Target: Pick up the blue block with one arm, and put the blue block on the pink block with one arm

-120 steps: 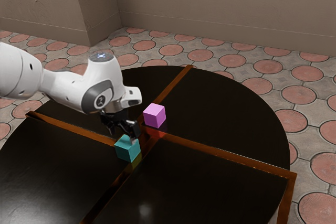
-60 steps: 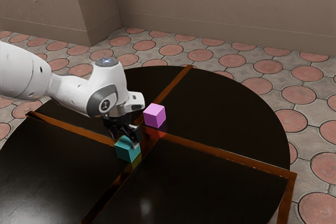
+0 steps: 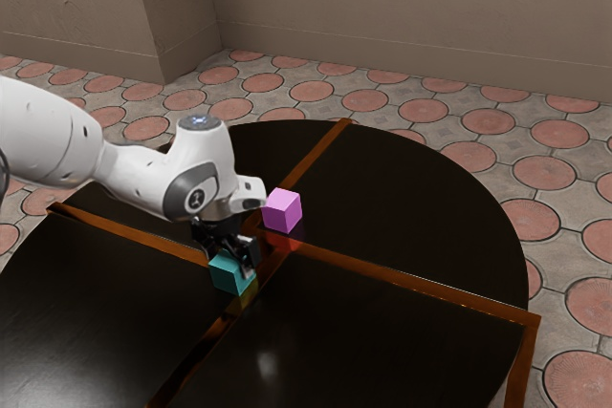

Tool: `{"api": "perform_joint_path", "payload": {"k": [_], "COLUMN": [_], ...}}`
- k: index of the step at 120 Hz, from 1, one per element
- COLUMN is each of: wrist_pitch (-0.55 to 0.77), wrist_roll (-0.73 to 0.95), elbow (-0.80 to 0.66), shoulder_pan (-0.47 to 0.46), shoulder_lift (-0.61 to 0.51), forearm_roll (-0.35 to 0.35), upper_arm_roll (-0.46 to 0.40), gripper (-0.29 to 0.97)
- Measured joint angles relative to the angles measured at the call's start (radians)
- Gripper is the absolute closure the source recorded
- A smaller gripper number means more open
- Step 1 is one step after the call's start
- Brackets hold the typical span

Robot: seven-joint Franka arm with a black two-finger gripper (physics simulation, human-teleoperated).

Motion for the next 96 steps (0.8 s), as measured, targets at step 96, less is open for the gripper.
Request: {"api": "perform_joint_path", "payload": {"k": [96], "wrist_pitch": [0.009], "wrist_roll": [-0.002], "elbow": [-0.007], "shoulder_pan": [0.0], "shoulder_lift": [-0.04], "forearm_roll": [0.001], "upper_arm_roll": [0.0], "gripper": [0.3]}}
